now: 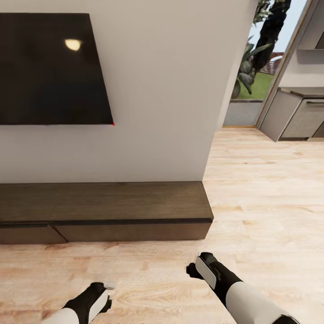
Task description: Place each of the two pumpkins and all three candles from the living room inside a cabinet in the living room (use any cabinet), then make sure every cabinet is closed, and position the cauldron so it is next to a table in the living room.
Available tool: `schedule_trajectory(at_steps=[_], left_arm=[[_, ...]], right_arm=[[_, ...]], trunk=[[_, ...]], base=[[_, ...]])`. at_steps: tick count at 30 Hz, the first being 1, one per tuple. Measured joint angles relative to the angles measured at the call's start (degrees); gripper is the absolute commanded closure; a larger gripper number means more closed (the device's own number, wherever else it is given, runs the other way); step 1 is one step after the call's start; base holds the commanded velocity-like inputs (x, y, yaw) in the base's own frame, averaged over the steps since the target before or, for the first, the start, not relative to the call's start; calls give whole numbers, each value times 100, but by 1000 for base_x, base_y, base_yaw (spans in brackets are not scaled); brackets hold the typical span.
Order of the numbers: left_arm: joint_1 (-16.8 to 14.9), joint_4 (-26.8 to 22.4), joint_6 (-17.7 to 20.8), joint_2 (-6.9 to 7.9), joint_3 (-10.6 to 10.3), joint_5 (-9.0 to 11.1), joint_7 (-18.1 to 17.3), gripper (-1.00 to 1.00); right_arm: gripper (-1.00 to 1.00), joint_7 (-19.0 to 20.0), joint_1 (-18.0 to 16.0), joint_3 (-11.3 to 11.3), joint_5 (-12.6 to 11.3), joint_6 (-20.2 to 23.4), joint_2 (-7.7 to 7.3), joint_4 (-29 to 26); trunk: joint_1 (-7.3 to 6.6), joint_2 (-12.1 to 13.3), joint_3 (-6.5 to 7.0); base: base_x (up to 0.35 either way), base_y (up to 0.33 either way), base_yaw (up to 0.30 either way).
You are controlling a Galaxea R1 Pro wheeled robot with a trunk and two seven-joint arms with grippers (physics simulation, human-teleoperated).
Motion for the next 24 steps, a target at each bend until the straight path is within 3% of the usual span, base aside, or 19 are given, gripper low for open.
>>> schedule_trajectory(at_steps=[3,6,8,11,16,24], left_arm=[[23,772,-751,-28,-176,13,-16,-100],[47,1101,-1021,-54,-217,16,-23,-100],[66,1185,-1117,-59,-231,14,-24,-100],[189,1219,-1387,-56,-235,21,-24,-100],[359,1234,-1559,-61,-238,30,-92,-100],[658,1241,-1798,28,-232,95,-592,-100]], right_arm=[[-100,13,5,12,0,-1041,-1,1061],[-100,74,9,24,-17,-1960,-2,1930],[-100,415,56,23,-21,-2507,-3,2332],[-100,979,374,13,-13,-3046,-6,2496],[-100,1236,771,21,11,-3338,-6,2534],[-100,1255,1247,30,4,-3876,-8,2667]], trunk=[[-66,120,26],[-132,240,54],[-176,320,72],[-242,441,100],[-352,641,147],[-527,962,222]], base=[[0,0,0],[0,0,0],[0,0,0],[0,0,0],[0,0,0],[0,0,0]])
